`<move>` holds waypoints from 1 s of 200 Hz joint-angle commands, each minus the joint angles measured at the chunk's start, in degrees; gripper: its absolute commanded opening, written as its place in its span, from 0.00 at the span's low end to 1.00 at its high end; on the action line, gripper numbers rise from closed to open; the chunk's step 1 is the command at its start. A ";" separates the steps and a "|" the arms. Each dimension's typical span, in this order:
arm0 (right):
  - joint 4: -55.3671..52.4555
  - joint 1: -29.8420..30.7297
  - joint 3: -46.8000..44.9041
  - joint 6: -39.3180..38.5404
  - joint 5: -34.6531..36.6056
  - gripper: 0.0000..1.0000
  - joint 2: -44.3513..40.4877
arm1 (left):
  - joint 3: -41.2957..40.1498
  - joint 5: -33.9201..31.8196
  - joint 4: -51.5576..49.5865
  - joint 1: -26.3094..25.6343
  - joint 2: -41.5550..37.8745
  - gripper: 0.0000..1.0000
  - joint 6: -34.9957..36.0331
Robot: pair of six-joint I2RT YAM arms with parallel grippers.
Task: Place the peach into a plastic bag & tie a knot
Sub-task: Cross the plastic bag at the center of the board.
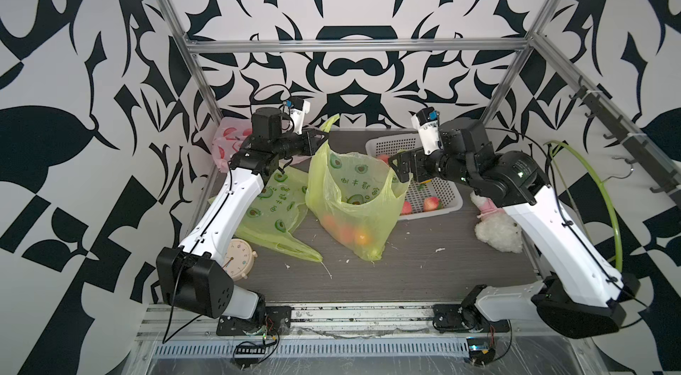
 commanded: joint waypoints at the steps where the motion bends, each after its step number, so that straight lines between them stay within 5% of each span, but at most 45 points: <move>1: -0.14 0.34 2.27 -0.77 3.24 1.00 0.47 | 1.80 0.36 -0.64 0.06 0.36 0.00 0.52; 65: -0.55 1.17 4.63 0.01 2.20 0.99 4.70 | 1.98 0.61 -0.89 0.06 0.30 0.00 0.79; 106: -1.55 1.58 4.97 0.31 3.21 0.91 6.00 | 1.89 0.71 -0.88 0.08 0.27 0.00 0.96; 200: 1.88 1.53 2.90 -0.22 8.18 0.13 3.78 | 1.80 1.01 -2.35 0.07 -0.51 0.00 1.83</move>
